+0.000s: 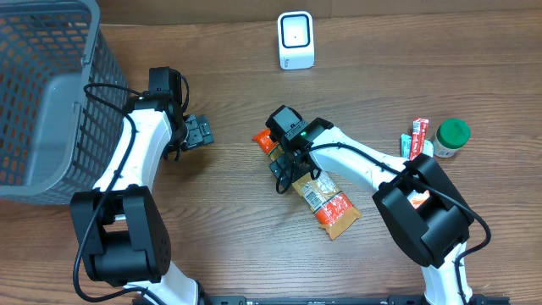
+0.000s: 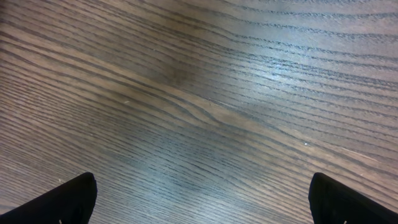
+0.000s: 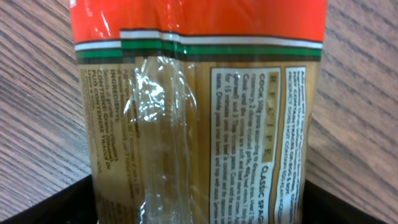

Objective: Scan the item barcode

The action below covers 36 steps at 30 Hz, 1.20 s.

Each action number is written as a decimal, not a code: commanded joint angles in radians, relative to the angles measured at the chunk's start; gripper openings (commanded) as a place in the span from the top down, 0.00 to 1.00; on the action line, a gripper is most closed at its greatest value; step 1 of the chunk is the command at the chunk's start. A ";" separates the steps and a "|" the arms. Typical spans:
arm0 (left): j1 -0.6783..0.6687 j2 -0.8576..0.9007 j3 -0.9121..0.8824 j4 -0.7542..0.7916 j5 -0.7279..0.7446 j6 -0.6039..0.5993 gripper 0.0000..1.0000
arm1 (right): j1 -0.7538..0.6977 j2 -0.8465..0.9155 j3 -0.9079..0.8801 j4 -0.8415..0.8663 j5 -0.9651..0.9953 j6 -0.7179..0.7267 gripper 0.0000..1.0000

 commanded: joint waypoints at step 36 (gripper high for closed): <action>0.004 -0.004 0.000 0.002 0.001 0.004 0.00 | 0.004 -0.212 0.050 -0.133 -0.062 -0.002 0.96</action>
